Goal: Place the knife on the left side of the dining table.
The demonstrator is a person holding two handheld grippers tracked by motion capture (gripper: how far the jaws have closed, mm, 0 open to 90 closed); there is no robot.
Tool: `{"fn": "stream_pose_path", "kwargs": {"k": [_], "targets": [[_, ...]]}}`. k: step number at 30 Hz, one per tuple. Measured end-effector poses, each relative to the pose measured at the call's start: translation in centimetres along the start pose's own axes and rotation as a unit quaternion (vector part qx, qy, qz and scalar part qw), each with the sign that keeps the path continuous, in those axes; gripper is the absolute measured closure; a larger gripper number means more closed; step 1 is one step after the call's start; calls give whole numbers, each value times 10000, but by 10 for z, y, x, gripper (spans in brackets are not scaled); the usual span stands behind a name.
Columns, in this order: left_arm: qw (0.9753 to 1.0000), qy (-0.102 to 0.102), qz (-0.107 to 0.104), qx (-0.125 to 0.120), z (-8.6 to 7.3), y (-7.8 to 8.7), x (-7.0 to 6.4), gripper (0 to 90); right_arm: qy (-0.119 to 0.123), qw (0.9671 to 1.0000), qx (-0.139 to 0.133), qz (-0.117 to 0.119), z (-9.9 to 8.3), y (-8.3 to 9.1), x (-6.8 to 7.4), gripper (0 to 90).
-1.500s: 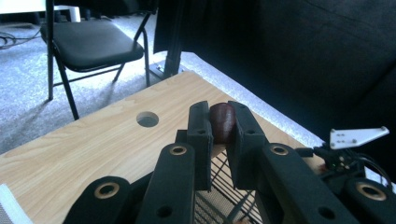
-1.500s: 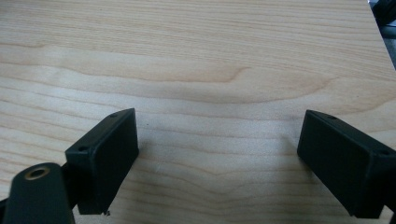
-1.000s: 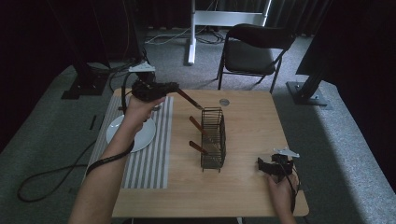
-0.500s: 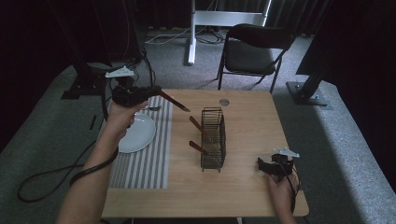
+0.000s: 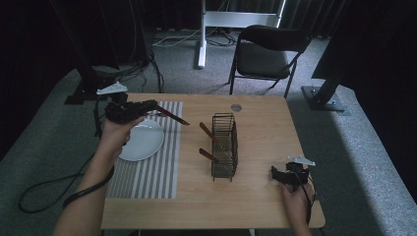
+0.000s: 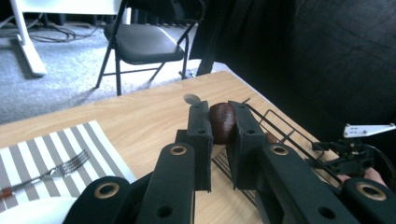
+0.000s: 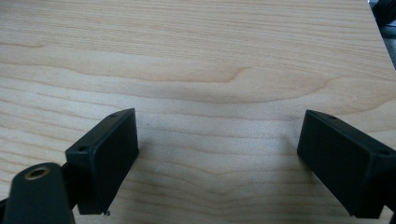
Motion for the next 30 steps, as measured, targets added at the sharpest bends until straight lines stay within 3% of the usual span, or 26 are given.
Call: {"fn": "stream_pose_path", "kwargs": {"k": [13, 18, 30], "targets": [[9997, 175, 142, 13, -36, 14, 12, 811, -2, 10000, 1, -1, 0, 0, 0, 118], [9997, 169, 202, -8, -51, 19, 8, 811, 0, 10000, 2, -2, 0, 0, 0, 118], [9984, 505, 240, -38, -87, 38, 14, 811, -6, 10000, 7, 1, 0, 0, 0, 118]]}}
Point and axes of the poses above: each handheld gripper's, and its own axes: y roughly backward along the jaws, z roughly out of its top, x roughly to its left, the point moved 8 cm from there along -y, roughly forward along the jaws, and after that the axes turned 9 degrees about x, right-handed, at the moved point
